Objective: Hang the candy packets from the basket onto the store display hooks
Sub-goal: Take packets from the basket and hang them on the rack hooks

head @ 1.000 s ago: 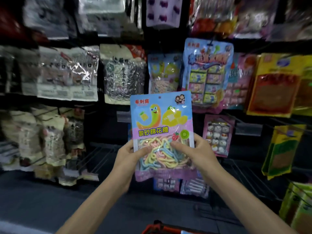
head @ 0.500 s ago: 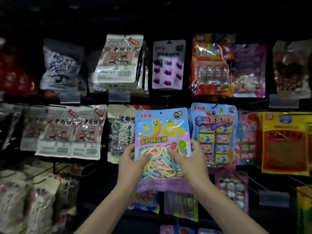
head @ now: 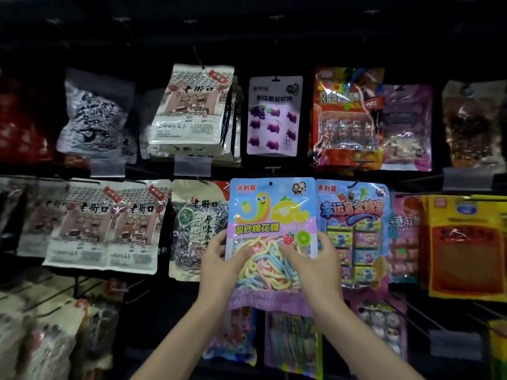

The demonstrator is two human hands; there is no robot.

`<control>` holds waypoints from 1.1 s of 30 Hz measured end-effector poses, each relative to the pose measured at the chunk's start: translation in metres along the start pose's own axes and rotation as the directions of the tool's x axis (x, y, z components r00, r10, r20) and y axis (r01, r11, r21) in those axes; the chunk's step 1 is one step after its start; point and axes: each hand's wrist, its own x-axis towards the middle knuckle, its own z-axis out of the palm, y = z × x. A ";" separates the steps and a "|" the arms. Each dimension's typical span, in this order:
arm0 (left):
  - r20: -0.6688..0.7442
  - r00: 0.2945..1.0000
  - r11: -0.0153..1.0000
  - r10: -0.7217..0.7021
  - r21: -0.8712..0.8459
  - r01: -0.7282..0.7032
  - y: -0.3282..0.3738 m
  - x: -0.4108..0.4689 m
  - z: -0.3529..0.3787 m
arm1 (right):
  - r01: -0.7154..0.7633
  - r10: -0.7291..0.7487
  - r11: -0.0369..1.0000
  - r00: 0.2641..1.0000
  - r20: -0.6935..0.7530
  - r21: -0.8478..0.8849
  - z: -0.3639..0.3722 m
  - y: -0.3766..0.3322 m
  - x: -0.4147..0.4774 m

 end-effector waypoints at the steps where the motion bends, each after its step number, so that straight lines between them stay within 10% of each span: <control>1: 0.003 1.000 1.000 0.002 -0.010 -0.002 0.001 0.000 0.001 | -0.004 0.004 1.000 1.000 -0.011 -0.011 0.001 0.001 0.002; 21: 0.036 0.999 0.998 -0.028 -0.060 0.030 0.002 -0.005 0.002 | -0.043 0.021 0.982 0.992 -0.121 -0.181 0.009 0.000 0.000; 33: -0.056 0.996 0.964 0.071 0.259 -0.054 -0.023 0.042 0.014 | -0.131 0.071 0.940 0.978 -0.195 -0.315 0.025 0.014 0.033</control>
